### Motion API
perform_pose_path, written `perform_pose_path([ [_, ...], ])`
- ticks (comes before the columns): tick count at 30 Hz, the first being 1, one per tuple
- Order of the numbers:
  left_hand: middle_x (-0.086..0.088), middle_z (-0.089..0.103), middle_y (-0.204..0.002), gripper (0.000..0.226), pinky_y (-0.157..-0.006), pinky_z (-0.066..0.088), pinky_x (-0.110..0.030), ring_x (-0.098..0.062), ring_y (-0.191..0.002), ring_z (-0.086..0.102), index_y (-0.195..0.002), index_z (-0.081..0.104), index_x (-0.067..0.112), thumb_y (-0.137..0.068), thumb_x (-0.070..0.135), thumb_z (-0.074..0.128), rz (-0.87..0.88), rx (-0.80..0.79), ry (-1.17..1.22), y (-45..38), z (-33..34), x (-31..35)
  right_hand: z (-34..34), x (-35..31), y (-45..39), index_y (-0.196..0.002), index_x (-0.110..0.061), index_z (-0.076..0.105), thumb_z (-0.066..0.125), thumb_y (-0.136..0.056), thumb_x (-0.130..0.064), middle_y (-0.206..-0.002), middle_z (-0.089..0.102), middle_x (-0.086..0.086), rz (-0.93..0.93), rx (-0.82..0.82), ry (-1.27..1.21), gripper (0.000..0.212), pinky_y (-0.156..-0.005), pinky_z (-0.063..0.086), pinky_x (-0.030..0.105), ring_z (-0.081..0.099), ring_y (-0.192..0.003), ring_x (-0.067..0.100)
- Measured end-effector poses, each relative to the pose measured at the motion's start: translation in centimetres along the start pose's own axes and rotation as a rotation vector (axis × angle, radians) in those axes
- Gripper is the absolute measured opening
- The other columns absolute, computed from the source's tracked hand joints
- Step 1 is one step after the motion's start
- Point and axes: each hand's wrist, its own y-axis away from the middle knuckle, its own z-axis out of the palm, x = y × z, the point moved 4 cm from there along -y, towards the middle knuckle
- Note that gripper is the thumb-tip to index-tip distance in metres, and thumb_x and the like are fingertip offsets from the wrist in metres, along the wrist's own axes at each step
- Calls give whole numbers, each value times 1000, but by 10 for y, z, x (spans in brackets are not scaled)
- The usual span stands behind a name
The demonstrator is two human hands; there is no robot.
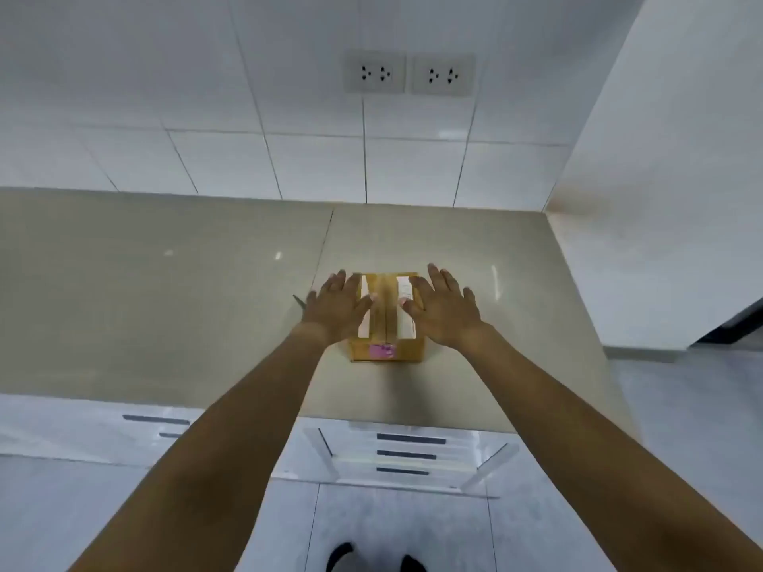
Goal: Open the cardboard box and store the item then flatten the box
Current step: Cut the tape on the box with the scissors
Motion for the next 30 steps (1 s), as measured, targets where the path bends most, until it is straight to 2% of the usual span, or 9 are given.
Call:
perform_pose_path([
  [3, -9, 31, -155, 50, -108, 31, -54, -32, -139, 33, -144, 35, 21, -99, 42, 35, -107, 115, 96, 2, 2, -28, 18, -1, 1, -147, -28, 24, 46, -89, -57, -162, 3, 5, -19, -77, -22, 69, -113, 19, 58, 2, -148, 29],
  [6, -11, 40, -146, 48, -99, 38, -53, -35, -130, 41, -142, 37, 19, -95, 30, 43, -167, 31, 63, 0, 21, -60, 42, 1, 5, -148, -32, 17, 62, -78, -60, -161, -2, 5, -44, -167, 5, 88, -113, 20, 59, -2, -147, 34],
  [9, -13, 28, -151, 54, -102, 36, -56, -36, -135, 34, -146, 27, 29, -96, 36, 43, -258, -140, 35, -4, 41, -80, 54, 4, 1, -148, -37, 13, 72, -74, -52, -160, -9, 5, -11, -181, 64, 96, -111, 22, 62, -3, -145, 40],
  [12, -9, 8, -161, 59, -105, 30, -58, -32, -146, 13, -150, 10, 38, -97, 51, 32, -267, -247, -131, 0, 65, -82, 66, 5, 2, -148, -39, 13, 76, -75, -38, -160, -13, 8, 9, -173, 17, 97, -108, 30, 61, 4, -143, 45],
  [17, -14, 39, -143, 45, -91, 44, -55, -35, -130, 37, -129, 40, 20, -94, 48, 43, -258, -34, -242, 7, 74, -75, 80, 7, 6, -149, -38, 13, 70, -82, -21, -160, -13, 9, -17, -113, -120, 90, -98, 48, 45, 37, -133, 38],
  [22, -16, 52, -118, 31, -78, 47, -47, -37, -103, 50, -121, 45, 10, -91, 13, 45, -271, 43, -282, 8, 66, -77, 84, 11, 11, -148, -39, 19, 62, -89, -19, -161, -7, 6, -43, -41, -121, 76, -99, 49, 43, 33, -138, 33],
  [25, -13, 49, -113, 41, -81, 47, -47, -36, -103, 49, -119, 40, 10, -81, 14, 56, -288, -35, -219, 9, 57, -86, 83, 13, 15, -148, -40, 20, 60, -91, -21, -161, -5, 5, -43, -42, -116, 71, -99, 50, 44, 34, -138, 33],
  [27, -15, 56, -106, 28, -84, 48, -47, -39, -102, 52, -109, 47, 7, -83, 14, 53, -280, -38, -77, 11, 47, -94, 83, 12, 17, -147, -40, 22, 60, -91, -24, -161, -3, 6, -34, -49, -93, 70, -98, 50, 44, 36, -136, 33],
  [30, -24, 66, -87, 16, -73, 49, -43, -43, -84, 61, -94, 55, -1, -93, 10, 44, -217, 53, 194, 20, 28, -101, 82, 10, 20, -147, -39, 24, 63, -87, -35, -161, 3, 10, -17, -30, 14, 72, -103, 42, 52, 28, -138, 37],
])
